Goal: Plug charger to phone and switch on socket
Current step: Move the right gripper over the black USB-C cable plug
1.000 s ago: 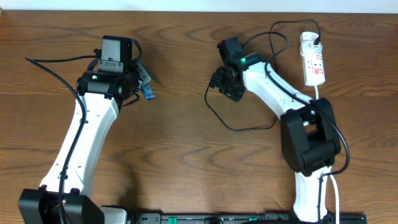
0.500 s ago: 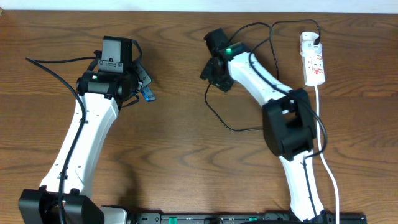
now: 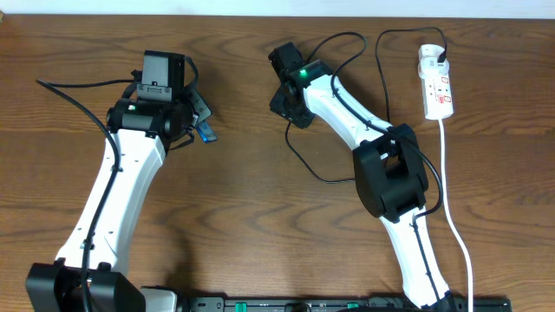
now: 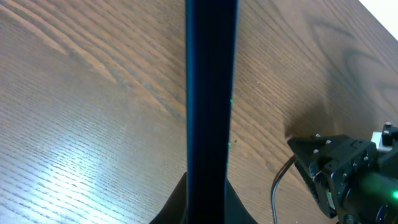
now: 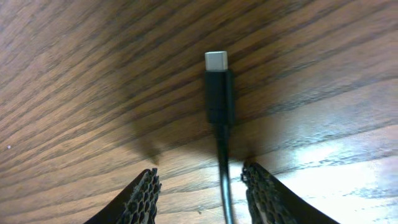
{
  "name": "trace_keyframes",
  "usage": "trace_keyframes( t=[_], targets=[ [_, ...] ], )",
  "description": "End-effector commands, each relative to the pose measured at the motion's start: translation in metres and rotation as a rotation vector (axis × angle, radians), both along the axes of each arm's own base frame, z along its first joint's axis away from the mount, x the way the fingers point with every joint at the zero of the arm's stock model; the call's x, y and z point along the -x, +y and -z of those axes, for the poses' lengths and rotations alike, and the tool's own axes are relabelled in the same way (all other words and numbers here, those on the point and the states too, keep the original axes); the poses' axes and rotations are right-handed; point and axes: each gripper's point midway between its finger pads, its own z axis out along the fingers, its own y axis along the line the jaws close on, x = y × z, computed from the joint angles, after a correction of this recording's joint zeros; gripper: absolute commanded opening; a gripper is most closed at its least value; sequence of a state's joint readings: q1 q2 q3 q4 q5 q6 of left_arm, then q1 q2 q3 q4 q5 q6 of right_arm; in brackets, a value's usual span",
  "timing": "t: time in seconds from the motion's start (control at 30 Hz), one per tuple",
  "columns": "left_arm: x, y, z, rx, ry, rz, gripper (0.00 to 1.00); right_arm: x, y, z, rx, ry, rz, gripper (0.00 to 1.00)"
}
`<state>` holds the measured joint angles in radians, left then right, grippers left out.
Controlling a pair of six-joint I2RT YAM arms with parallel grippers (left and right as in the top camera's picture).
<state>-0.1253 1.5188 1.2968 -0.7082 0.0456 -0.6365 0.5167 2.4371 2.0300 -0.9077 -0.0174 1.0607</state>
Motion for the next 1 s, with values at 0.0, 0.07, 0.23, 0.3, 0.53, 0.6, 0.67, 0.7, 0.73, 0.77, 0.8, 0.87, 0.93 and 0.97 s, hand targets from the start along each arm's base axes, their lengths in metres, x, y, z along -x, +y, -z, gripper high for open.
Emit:
trace_keyframes(
  t=[0.0,0.07,0.23,0.3,0.53,0.6,0.67,0.7,0.73,0.77,0.8,0.87,0.93,0.97],
  targets=[
    [-0.006,0.003,-0.016,-0.017,-0.043,0.001,0.07,0.014,-0.035,0.056,0.105,0.115,0.063,0.45],
    [-0.006,0.003,-0.016,-0.017,-0.043,0.001,0.07,0.011,-0.043,0.056,0.101,0.118,0.080,0.46],
    [-0.006,0.003,-0.015,-0.017,-0.043,0.001,0.07,0.003,-0.047,0.055,0.087,0.105,0.053,0.45],
    [-0.006,0.003,-0.015,-0.017,-0.042,0.001,0.07,0.002,-0.044,0.055,0.077,0.097,0.033,0.45],
    [-0.005,0.003,-0.015,-0.017,-0.040,0.001,0.07,0.014,-0.024,0.056,0.052,0.117,-0.031,0.45],
    [-0.005,0.003,-0.015,-0.017,-0.040,0.001,0.07,0.017,-0.019,0.059,0.055,0.120,-0.043,0.45],
    [-0.005,0.003,-0.015,-0.017,-0.040,0.001,0.07,0.022,-0.014,0.064,0.060,0.129,-0.055,0.44],
    [-0.005,0.003,-0.015,-0.017,-0.040,0.001,0.07,0.024,-0.013,0.069,0.065,0.137,-0.060,0.44],
    [-0.005,0.003,-0.015,-0.017,-0.040,0.001,0.07,0.027,-0.013,0.072,0.069,0.146,-0.063,0.43],
    [-0.005,0.003,-0.015,-0.017,-0.040,0.001,0.07,0.031,-0.013,0.079,0.078,0.162,-0.067,0.42],
    [-0.005,0.003,-0.015,-0.017,-0.040,0.001,0.07,0.033,-0.013,0.084,0.084,0.172,-0.071,0.40],
    [-0.005,0.003,-0.015,-0.017,-0.039,0.001,0.07,0.039,-0.014,0.096,0.098,0.197,-0.076,0.37],
    [-0.005,0.003,-0.015,-0.017,-0.039,0.001,0.07,0.044,-0.018,0.107,0.114,0.218,-0.075,0.33],
    [-0.005,0.003,-0.015,-0.017,-0.039,0.001,0.07,0.045,-0.021,0.110,0.122,0.226,-0.072,0.31]
  ],
)
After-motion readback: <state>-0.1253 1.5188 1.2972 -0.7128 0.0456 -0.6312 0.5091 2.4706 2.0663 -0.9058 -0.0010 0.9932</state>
